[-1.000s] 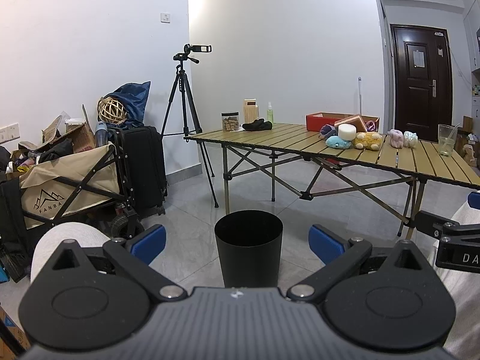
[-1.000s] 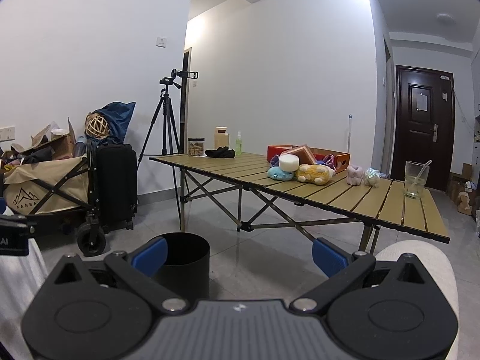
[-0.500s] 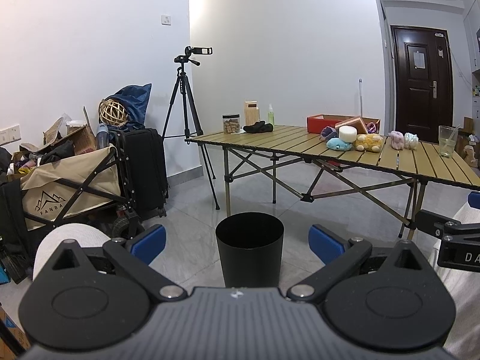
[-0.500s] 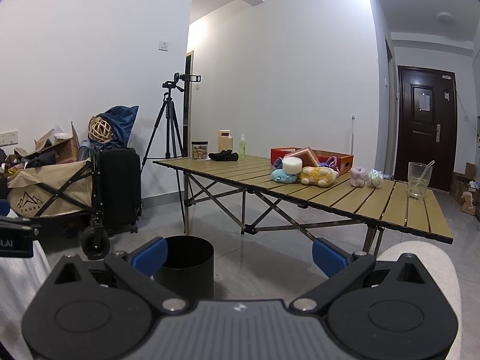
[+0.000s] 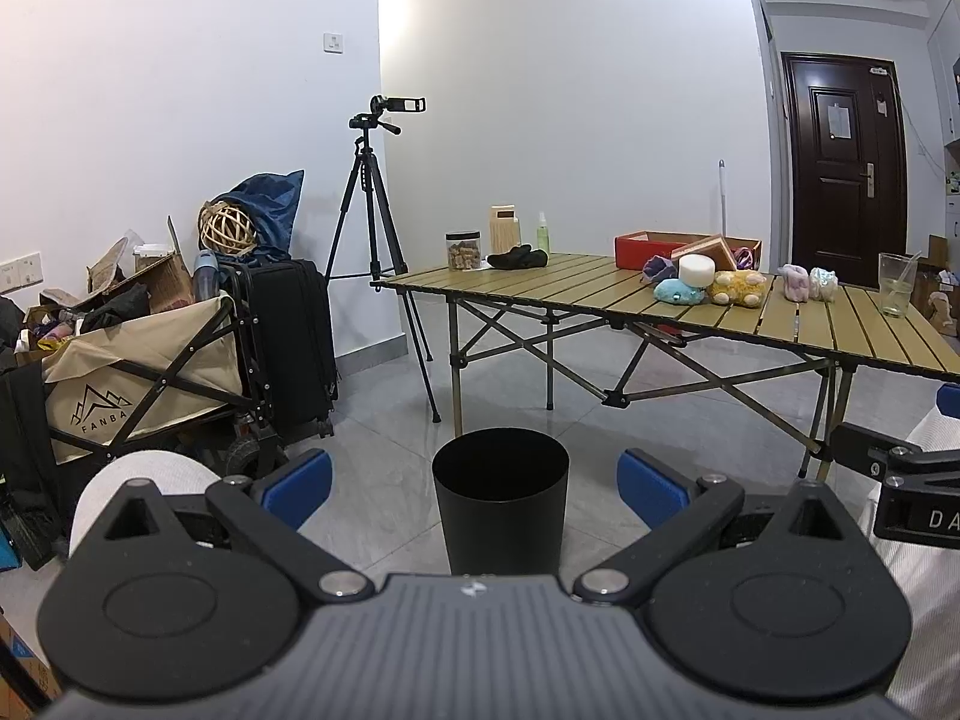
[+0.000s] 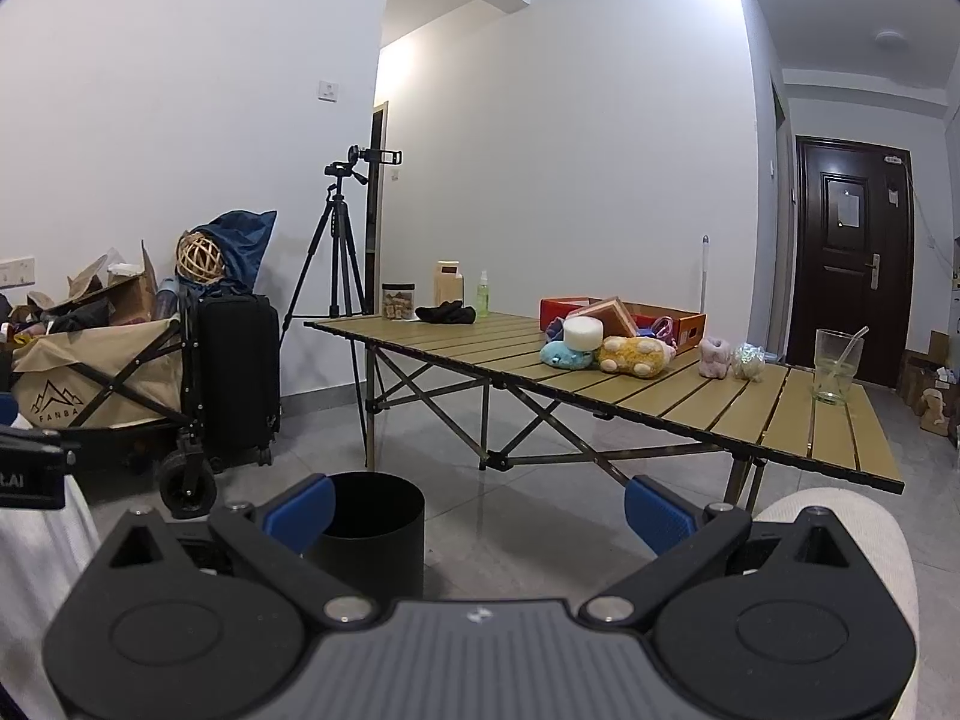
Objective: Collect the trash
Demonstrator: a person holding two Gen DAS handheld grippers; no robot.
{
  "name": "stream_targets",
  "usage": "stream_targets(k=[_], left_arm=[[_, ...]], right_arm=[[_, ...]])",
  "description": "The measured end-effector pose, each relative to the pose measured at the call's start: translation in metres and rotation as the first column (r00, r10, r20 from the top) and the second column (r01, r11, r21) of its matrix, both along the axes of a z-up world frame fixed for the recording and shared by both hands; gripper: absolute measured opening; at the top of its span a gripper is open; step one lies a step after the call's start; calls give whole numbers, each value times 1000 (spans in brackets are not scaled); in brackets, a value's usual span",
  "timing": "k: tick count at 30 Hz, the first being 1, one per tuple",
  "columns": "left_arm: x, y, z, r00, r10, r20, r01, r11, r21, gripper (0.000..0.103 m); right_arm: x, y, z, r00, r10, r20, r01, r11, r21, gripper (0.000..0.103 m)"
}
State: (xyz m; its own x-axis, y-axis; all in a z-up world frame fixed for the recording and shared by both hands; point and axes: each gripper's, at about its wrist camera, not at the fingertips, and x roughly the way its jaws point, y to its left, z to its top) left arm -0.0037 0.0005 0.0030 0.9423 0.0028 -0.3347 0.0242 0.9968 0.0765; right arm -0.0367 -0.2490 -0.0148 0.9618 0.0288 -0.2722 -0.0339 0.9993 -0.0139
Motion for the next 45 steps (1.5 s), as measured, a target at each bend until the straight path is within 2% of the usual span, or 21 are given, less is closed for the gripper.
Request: stream_targets(k=[30, 35, 39, 43, 45], left_arm=[[10, -5, -4, 1000, -19, -17, 19, 1000, 0, 103], [32, -12, -4, 999, -36, -25, 36, 999, 11, 103], [62, -18, 2, 998, -57, -24, 57, 998, 13, 103], [116, -25, 11, 995, -79, -60, 77, 997, -25, 103], [148, -30, 18, 994, -101, -52, 99, 994, -44, 103]], right_arm=[[7, 0, 1, 1000, -3, -9, 3, 1000, -12, 103], [22, -5, 4, 1000, -22, 8, 22, 1000, -12, 103], [53, -15, 11, 999, -49, 18, 49, 999, -1, 103], [98, -30, 20, 997, -64, 31, 63, 998, 9, 103], [128, -42, 26, 997, -67, 42, 66, 998, 25, 103]])
